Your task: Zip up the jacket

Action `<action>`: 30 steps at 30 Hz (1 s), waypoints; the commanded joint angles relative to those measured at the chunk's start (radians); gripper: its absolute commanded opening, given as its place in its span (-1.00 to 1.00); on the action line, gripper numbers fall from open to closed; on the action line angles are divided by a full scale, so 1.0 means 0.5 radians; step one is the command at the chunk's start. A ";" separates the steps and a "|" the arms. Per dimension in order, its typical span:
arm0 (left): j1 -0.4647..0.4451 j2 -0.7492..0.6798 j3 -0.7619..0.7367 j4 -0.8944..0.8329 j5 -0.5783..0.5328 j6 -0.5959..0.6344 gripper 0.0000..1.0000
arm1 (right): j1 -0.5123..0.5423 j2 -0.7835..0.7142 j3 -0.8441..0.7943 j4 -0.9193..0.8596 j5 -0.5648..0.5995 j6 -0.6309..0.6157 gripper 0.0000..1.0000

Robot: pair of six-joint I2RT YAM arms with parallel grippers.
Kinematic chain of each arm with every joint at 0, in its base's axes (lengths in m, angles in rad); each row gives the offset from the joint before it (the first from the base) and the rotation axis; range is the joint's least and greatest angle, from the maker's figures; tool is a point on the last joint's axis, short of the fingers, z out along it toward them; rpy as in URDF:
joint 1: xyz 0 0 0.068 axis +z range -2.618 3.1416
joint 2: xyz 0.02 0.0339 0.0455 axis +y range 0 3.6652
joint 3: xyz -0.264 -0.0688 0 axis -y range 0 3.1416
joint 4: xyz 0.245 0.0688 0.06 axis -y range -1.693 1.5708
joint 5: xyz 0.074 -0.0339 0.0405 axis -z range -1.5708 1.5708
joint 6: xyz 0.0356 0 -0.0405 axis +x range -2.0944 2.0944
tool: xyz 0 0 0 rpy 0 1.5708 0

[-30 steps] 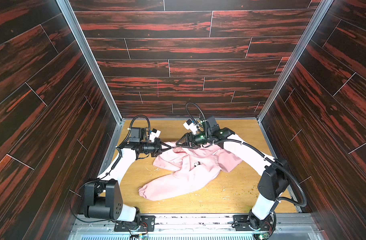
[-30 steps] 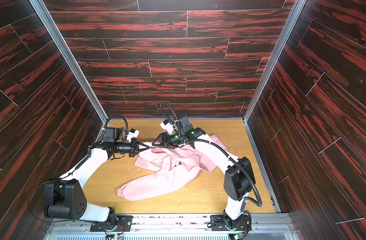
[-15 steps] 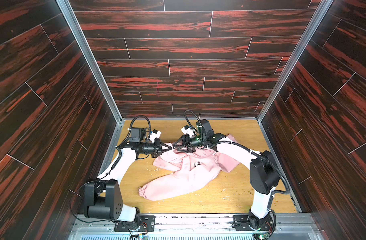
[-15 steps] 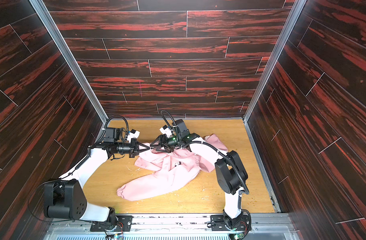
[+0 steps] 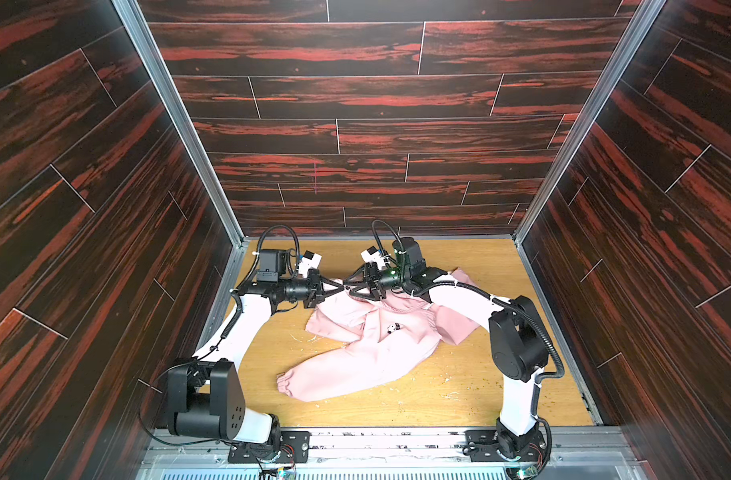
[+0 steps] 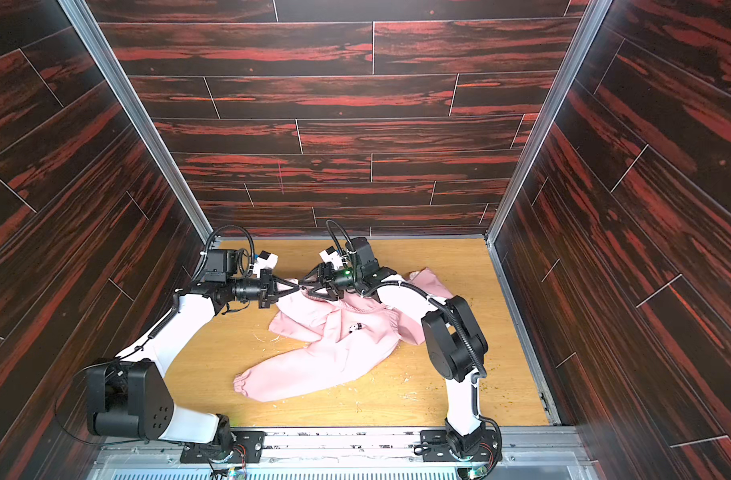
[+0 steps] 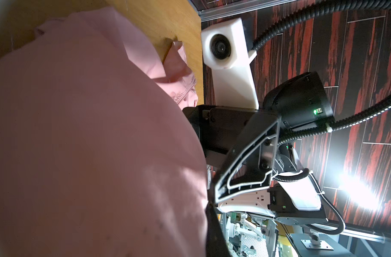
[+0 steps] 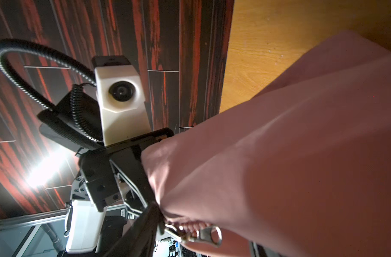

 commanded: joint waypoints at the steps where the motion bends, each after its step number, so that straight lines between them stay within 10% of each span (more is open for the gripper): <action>1: -0.003 0.013 0.065 0.115 0.054 -0.060 -1.00 | -0.011 0.070 -0.065 0.284 -0.059 0.202 0.27; 30: -0.004 0.039 0.070 0.132 0.030 -0.073 -1.00 | -0.080 -0.062 -0.237 0.572 -0.023 0.388 -0.63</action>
